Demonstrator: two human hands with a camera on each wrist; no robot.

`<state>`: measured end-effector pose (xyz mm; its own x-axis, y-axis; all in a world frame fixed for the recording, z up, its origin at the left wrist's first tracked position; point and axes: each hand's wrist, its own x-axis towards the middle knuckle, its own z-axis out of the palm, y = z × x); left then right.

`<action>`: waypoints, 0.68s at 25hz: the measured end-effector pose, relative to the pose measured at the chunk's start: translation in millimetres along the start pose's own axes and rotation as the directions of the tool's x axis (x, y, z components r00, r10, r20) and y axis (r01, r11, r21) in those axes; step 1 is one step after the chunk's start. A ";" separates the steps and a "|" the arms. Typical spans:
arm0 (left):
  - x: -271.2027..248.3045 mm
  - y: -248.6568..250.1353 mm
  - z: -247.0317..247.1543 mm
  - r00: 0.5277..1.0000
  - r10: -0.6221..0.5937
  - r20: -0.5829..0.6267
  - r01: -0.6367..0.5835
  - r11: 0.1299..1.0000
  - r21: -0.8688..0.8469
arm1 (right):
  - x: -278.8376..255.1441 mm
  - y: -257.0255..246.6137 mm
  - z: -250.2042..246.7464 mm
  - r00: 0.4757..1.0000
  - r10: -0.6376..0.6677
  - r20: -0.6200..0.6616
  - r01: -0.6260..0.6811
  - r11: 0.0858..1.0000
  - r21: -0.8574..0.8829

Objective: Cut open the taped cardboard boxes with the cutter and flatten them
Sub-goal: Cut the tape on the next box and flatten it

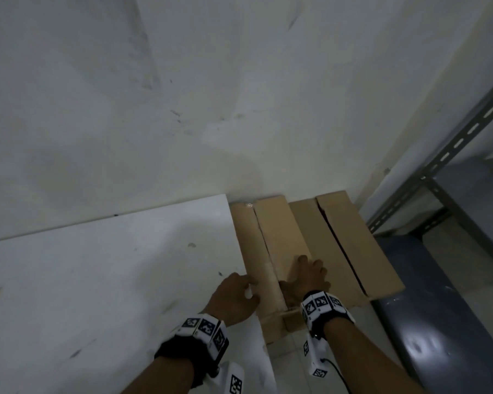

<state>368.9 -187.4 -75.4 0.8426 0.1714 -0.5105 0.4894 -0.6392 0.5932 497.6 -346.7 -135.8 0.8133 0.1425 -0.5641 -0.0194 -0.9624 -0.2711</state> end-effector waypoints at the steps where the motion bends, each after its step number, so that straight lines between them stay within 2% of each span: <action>1: 3.4 1.7 3.4 1.000 -0.003 -0.024 0.003 1.000 0.002 | 2.8 2.5 0.8 1.000 0.001 0.018 -0.001 1.000 -0.002; 4: 13.8 7.8 10.4 0.999 0.013 -0.047 -0.013 1.000 0.006 | 11.2 10.0 0.9 0.999 -0.008 0.043 0.008 1.000 -0.002; 9: 27.8 20.0 19.5 1.000 -0.008 -0.006 0.008 0.996 0.086 | 11.8 14.2 1.5 0.994 -0.008 0.112 0.014 0.999 -0.047; 13: 29.6 22.7 13.0 0.997 -0.035 0.070 0.027 0.993 0.111 | 5.9 16.3 2.5 0.999 0.008 0.035 -0.007 1.000 -0.008; 17: 27.3 23.1 6.4 0.994 -0.031 0.102 0.022 0.996 0.090 | -5.5 12.0 -19.3 0.998 -0.014 -0.057 0.013 1.000 -0.012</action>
<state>401.8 -202.2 -79.6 0.7998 0.1135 -0.5895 0.4853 -0.7002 0.5236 504.1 -363.5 -121.0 0.8453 0.1427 -0.5149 -0.0015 -0.9630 -0.2694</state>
